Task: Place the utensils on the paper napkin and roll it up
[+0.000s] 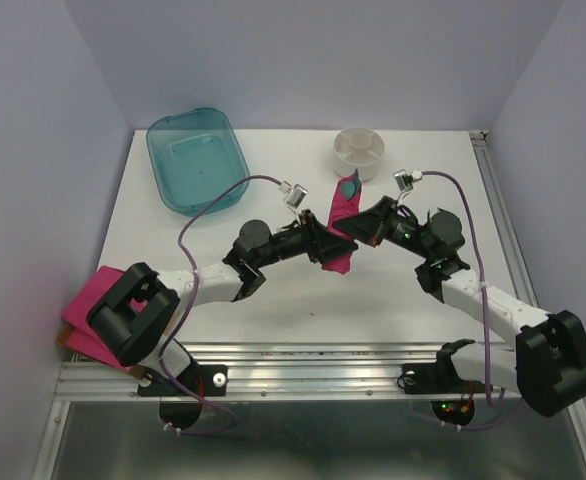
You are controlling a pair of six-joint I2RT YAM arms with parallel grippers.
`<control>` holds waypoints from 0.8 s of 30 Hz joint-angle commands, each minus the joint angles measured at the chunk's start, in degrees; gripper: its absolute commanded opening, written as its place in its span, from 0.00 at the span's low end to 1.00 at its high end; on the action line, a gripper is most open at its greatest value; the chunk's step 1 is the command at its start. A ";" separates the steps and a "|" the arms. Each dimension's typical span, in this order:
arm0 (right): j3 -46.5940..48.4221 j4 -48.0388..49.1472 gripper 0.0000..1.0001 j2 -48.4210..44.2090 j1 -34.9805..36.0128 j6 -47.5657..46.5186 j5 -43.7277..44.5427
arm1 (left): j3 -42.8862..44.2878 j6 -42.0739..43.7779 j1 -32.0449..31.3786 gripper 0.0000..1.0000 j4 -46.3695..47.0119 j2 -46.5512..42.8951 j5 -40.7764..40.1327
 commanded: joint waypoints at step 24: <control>-2.28 7.80 0.02 -1.09 0.47 1.41 0.01 | 2.30 -4.53 -0.14 0.02 7.89 1.47 -3.93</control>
